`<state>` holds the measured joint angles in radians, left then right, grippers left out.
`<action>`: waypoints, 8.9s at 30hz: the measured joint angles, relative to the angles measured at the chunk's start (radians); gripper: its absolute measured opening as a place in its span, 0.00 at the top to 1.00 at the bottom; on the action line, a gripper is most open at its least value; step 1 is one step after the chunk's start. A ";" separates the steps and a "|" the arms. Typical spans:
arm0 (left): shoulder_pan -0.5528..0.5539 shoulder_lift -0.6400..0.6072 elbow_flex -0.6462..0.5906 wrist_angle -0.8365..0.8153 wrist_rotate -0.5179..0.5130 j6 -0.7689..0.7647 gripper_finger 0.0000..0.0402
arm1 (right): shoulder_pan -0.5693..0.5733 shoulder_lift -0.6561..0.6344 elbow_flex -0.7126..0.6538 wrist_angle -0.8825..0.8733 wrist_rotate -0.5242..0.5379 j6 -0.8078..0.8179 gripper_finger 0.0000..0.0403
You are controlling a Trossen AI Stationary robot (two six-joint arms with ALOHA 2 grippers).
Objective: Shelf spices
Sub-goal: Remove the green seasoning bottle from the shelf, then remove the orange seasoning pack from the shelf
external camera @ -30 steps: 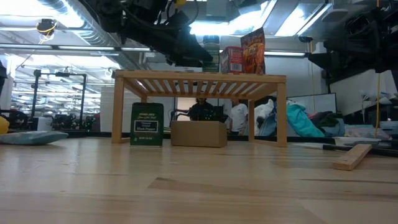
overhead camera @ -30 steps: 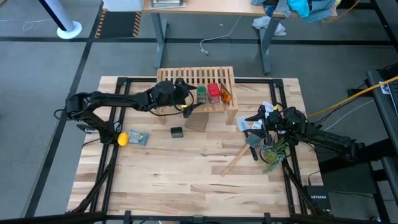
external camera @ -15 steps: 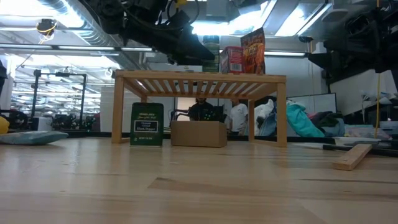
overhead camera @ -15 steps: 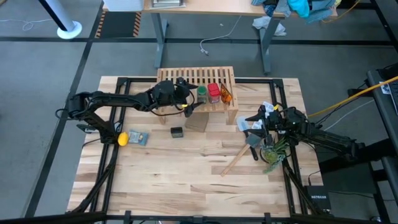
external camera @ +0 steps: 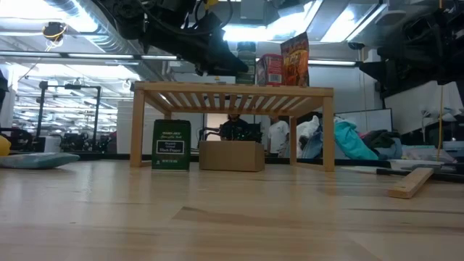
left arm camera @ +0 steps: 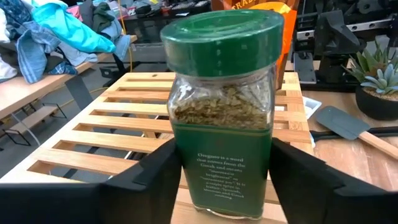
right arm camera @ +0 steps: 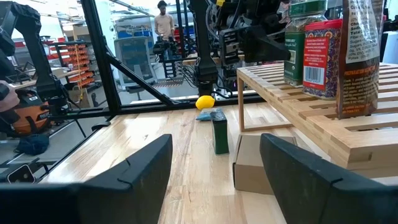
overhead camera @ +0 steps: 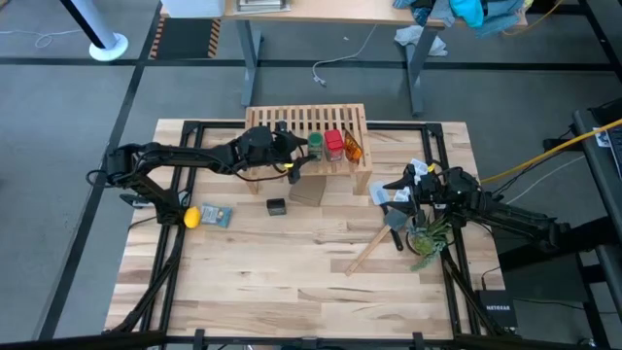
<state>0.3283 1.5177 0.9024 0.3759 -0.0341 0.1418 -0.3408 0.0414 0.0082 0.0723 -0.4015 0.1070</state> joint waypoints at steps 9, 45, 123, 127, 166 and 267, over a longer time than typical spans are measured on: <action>0.000 0.000 0.000 -0.004 0.000 -0.012 0.53 | 0.000 0.000 0.000 0.000 0.000 0.000 0.38; -0.111 -0.159 0.000 -0.145 -0.185 0.009 0.54 | 0.000 0.000 0.000 0.000 0.000 0.000 0.38; -1.055 0.233 -0.408 -0.573 -1.305 -1.591 0.37 | 0.000 0.000 0.000 0.000 0.000 0.000 0.38; -1.055 0.233 -0.408 -0.573 -1.308 -1.581 0.29 | 0.000 0.000 0.000 0.000 0.000 0.000 0.38; -1.147 -0.346 -0.288 -0.630 -1.445 -1.021 0.17 | 0.000 0.000 0.000 0.000 0.000 0.000 0.38; -1.072 -0.352 -0.290 -0.495 -1.375 -0.770 0.17 | 0.002 1.118 0.389 0.686 0.443 -0.037 0.69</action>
<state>-0.7433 1.1656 0.6128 -0.1194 -1.4094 -0.6281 -0.3389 1.1597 0.3973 0.7586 0.0418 0.0696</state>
